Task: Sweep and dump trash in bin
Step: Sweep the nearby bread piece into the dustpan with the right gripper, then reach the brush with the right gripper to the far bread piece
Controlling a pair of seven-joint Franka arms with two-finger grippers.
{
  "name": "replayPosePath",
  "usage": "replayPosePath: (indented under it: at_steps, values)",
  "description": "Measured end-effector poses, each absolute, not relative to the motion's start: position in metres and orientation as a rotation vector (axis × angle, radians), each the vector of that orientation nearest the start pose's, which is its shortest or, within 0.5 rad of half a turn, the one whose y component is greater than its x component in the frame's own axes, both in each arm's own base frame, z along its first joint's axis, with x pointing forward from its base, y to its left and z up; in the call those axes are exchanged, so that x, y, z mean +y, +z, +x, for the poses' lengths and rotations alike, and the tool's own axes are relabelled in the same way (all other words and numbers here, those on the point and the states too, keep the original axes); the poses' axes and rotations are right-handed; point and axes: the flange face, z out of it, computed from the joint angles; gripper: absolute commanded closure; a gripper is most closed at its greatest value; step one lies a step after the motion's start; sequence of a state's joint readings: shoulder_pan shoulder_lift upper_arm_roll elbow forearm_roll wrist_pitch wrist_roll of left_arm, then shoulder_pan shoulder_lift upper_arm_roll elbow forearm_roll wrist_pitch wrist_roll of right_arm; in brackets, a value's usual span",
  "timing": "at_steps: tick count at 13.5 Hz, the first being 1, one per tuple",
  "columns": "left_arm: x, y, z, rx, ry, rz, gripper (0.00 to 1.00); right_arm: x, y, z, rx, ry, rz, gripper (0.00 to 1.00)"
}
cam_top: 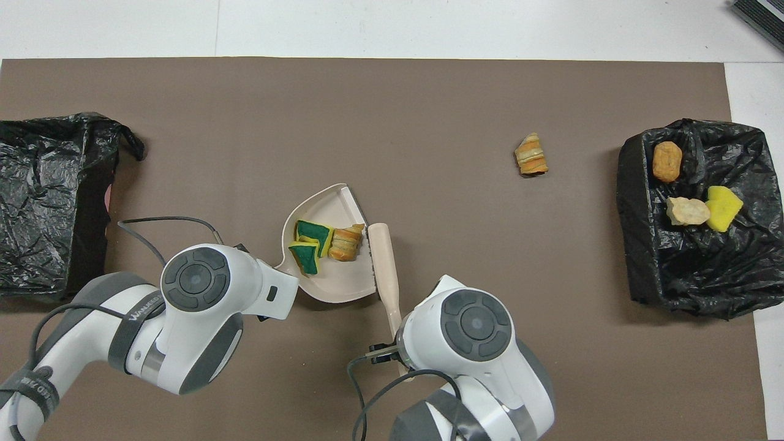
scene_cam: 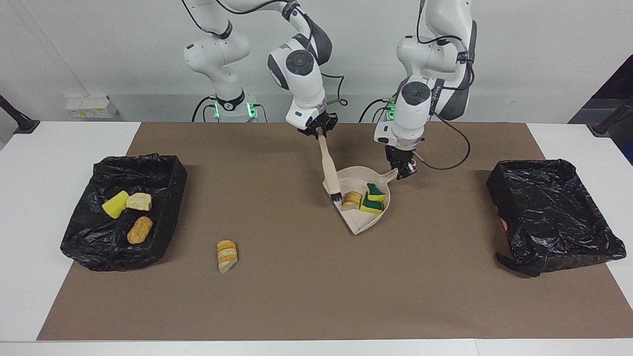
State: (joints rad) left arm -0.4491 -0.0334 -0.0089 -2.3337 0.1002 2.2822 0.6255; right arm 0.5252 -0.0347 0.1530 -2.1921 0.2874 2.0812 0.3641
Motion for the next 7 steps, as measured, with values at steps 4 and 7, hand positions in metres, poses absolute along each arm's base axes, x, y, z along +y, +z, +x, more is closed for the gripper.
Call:
replayPosePath:
  at_steps: [4,7]
  values:
    - [-0.224,0.348,0.458,1.644,0.027,-2.589,1.0,0.301,0.39,0.416,-0.253,0.237,-3.052,1.0]
    - [-0.225,0.348,0.459,1.628,0.025,-2.599,1.0,0.261,0.386,0.446,-0.231,0.202,-3.099,1.0]
